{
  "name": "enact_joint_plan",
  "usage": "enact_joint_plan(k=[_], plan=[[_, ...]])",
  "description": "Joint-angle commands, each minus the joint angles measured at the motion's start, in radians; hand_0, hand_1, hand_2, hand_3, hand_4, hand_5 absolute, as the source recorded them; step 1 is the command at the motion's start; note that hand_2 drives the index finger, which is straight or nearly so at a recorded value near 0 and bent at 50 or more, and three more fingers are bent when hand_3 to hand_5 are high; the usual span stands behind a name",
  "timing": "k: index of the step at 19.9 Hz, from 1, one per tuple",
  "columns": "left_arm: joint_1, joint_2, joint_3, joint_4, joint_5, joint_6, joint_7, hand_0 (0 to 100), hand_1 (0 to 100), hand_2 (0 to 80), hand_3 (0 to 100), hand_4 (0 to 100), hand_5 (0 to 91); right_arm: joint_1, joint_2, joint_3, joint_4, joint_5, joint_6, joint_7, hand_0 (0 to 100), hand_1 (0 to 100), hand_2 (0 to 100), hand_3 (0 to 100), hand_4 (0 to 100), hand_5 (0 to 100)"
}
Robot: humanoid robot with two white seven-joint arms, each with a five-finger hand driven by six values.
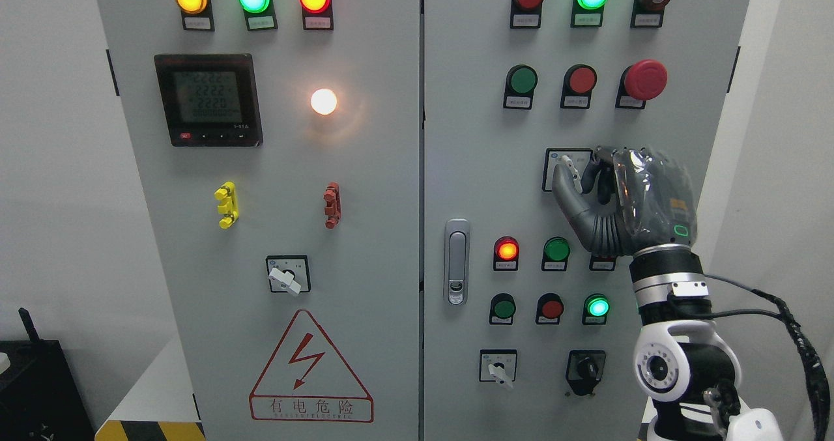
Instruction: Rotate and turn off gray switch
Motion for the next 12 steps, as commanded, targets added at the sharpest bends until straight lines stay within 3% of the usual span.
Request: enact_joint_plan(k=[1,12], plan=[[0.0,0.0,0.032,0.0,0.0,0.0,0.0,12,39,0.0,0,0,0.0,0.0,0.0,0.003,0.003,0.001,0.001,0.0,58,23,72,97,83,89],[0.0,0.0,0.032,0.0,0.0,0.0,0.0,12,39,0.0,0,0,0.0,0.0,0.0,0.003,0.002,0.001,-0.001,0.0,59,23,73,98,84,90]])
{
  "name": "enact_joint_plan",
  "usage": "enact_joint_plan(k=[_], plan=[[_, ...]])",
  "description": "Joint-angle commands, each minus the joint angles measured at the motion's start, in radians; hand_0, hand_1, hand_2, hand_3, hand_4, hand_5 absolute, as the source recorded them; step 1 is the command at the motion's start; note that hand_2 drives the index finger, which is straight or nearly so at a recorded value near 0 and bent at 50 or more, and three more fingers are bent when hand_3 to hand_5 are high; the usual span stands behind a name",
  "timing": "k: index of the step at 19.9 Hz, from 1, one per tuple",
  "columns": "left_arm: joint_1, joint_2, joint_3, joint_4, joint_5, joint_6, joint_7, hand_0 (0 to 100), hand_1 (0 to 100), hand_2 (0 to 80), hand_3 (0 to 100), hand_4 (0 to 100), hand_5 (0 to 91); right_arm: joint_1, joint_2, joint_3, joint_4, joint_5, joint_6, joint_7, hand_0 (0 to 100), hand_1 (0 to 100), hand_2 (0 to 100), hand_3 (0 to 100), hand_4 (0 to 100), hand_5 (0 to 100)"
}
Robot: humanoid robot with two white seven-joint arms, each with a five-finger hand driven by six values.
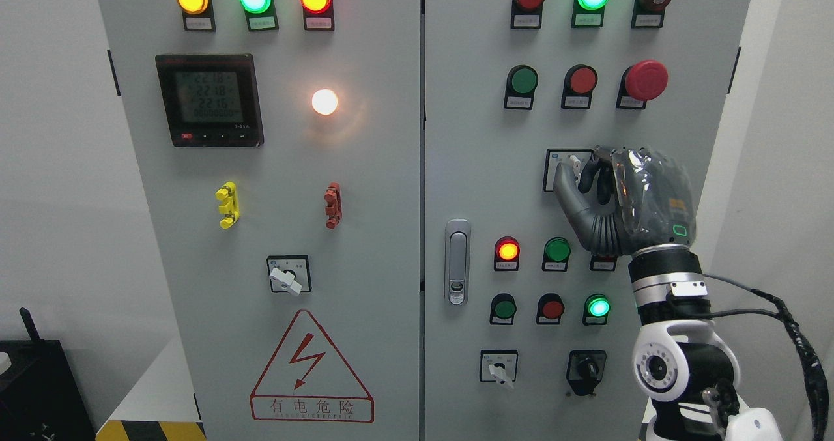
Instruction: Rotate and turn off gray switch
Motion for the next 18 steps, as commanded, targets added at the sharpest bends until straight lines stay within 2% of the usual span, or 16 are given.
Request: enact_joint_plan(k=[1,2,6,8,18], plan=[[0.0,0.001,0.032,0.0,0.0,0.0,0.0,12,39,0.0,0,0,0.0,0.001,0.0,0.001,0.0,0.0,-0.002,0.0,61,23,73,98,84,90],[0.0,0.0,0.032,0.0,0.0,0.0,0.0,12,39,0.0,0,0,0.0,0.002,0.0,0.001,-0.002,-0.001,-0.003,0.0,63,23,73,97,84,90],[0.0,0.0,0.032,0.0,0.0,0.0,0.0,12,39,0.0,0,0,0.0,0.002,0.0,0.0,-0.005,-0.003,-0.006,0.001,62,25,73,97,83,89],[0.0,0.0,0.032,0.0,0.0,0.0,0.0,12,39,0.0,0,0,0.0,0.004,0.0,0.0,-0.006,-0.003,-0.006,0.001,57,26,73,96,83,89],[0.0,0.0,0.032,0.0,0.0,0.0,0.0,12,39,0.0,0,0,0.0,0.011,-0.006,-0.005,-0.04,-0.003,-0.013,0.0,48,29,73,95,83,89]])
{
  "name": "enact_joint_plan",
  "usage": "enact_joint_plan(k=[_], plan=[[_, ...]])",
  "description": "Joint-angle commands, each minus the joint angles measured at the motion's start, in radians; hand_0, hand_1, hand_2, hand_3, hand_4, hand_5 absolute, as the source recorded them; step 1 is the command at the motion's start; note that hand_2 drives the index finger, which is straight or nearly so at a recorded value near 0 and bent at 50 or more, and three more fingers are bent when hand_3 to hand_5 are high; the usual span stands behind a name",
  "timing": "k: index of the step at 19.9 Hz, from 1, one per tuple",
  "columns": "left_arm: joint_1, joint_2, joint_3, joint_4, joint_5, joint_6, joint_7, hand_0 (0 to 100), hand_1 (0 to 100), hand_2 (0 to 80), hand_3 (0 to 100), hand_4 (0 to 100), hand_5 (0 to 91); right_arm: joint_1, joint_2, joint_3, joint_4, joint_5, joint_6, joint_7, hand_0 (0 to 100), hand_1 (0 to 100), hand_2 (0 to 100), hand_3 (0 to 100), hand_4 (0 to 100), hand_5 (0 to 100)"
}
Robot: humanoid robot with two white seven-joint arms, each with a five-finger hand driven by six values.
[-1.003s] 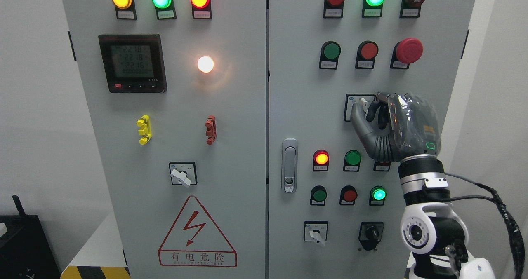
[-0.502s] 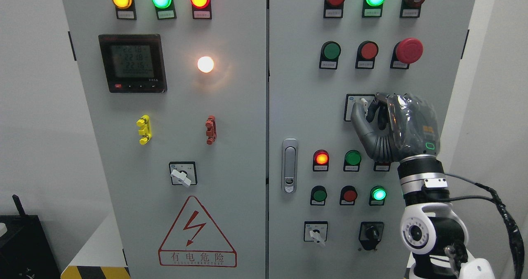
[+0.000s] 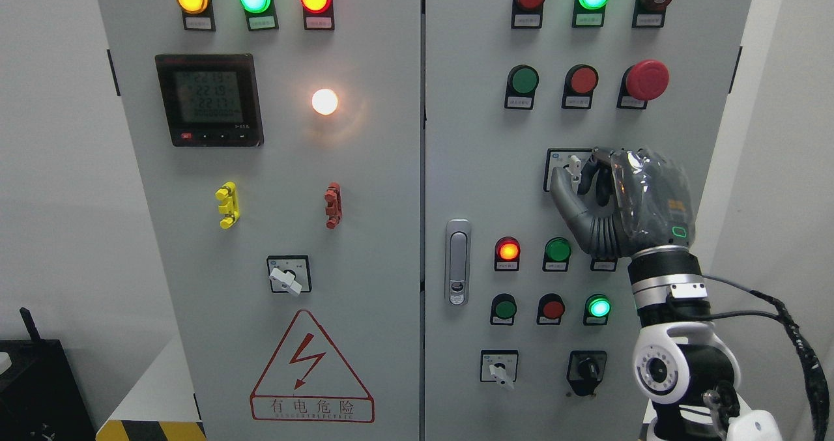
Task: Rotate and turn off gray switch
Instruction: 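Open the right fingers to release the switch handle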
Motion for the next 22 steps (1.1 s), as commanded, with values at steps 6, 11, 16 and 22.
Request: enact_joint_plan(k=[6,11,16,22], plan=[[0.0,0.0,0.032,0.0,0.0,0.0,0.0,12,39,0.0,0,0,0.0,0.006,-0.014,-0.015,-0.049,0.0,-0.005,-0.003,47,29,72,95,83,89],[0.0,0.0,0.032,0.0,0.0,0.0,0.0,12,39,0.0,0,0,0.0,0.007,-0.014,-0.015,-0.058,0.0,-0.005,-0.003,46,29,72,95,82,89],[0.0,0.0,0.032,0.0,0.0,0.0,0.0,12,39,0.0,0,0,0.0,0.033,-0.018,-0.027,-0.098,0.0,-0.033,-0.018,46,28,72,95,82,89],[0.0,0.0,0.032,0.0,0.0,0.0,0.0,12,39,0.0,0,0,0.0,0.102,-0.018,-0.069,-0.155,0.0,-0.119,-0.114,39,25,56,82,75,84]])
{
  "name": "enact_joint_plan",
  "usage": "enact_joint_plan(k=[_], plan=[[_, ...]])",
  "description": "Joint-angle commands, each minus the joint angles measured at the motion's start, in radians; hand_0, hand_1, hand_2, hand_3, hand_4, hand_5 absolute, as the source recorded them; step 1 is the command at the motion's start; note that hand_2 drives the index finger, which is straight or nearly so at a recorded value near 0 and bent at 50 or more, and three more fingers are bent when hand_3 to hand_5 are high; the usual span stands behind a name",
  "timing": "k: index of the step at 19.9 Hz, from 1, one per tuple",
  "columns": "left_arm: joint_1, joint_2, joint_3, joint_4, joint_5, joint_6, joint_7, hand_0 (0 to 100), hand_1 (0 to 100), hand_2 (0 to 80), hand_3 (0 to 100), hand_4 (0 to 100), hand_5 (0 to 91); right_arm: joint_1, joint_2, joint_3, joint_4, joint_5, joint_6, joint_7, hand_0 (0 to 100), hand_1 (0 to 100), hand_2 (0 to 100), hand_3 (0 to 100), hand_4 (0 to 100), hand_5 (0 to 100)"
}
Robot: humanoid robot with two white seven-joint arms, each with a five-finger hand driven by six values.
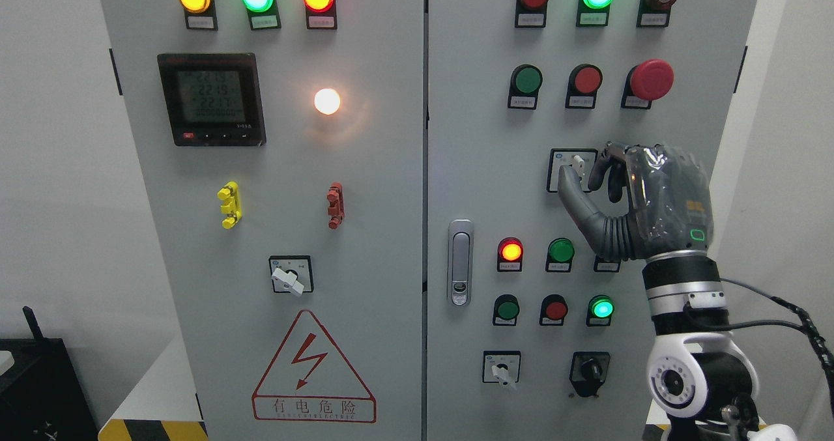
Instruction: Rotate and turn off gray switch
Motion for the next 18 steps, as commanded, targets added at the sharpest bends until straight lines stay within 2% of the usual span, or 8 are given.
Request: enact_joint_plan(k=[1,4,6,9,11,13,15,18], plan=[[0.0,0.0,0.032,0.0,0.0,0.0,0.0,12,39,0.0,0,0,0.0,0.062,-0.003,-0.043,-0.085,0.0,-0.053,-0.05,39,25,54,80,74,83],[0.0,0.0,0.032,0.0,0.0,0.0,0.0,12,39,0.0,0,0,0.0,0.114,-0.002,-0.083,-0.115,-0.002,-0.138,-0.085,38,22,43,78,74,76],[0.0,0.0,0.032,0.0,0.0,0.0,0.0,12,39,0.0,0,0,0.0,0.154,0.0,-0.109,-0.135,-0.003,-0.184,-0.088,37,21,40,74,67,58],[0.0,0.0,0.032,0.0,0.0,0.0,0.0,12,39,0.0,0,0,0.0,0.215,0.004,-0.143,-0.163,-0.005,-0.244,-0.088,37,18,36,52,43,29],[0.0,0.0,0.032,0.0,0.0,0.0,0.0,12,39,0.0,0,0,0.0,0.229,0.009,-0.146,-0.175,-0.006,-0.257,-0.085,36,16,28,34,28,16],[0.0,0.0,0.032,0.001,0.0,0.0,0.0,12,39,0.0,0,0,0.0,0.237,0.007,-0.146,-0.178,-0.006,-0.261,-0.082,34,16,19,23,16,8],[0.0,0.0,0.032,0.0,0.0,0.0,0.0,12,39,0.0,0,0,0.0,0.248,0.006,-0.151,-0.191,-0.008,-0.281,-0.077,26,16,7,9,3,0],[0.0,0.0,0.032,0.001,0.0,0.0,0.0,12,39,0.0,0,0,0.0,0.257,0.006,-0.163,-0.192,-0.008,-0.303,-0.064,14,18,0,0,0,0]])
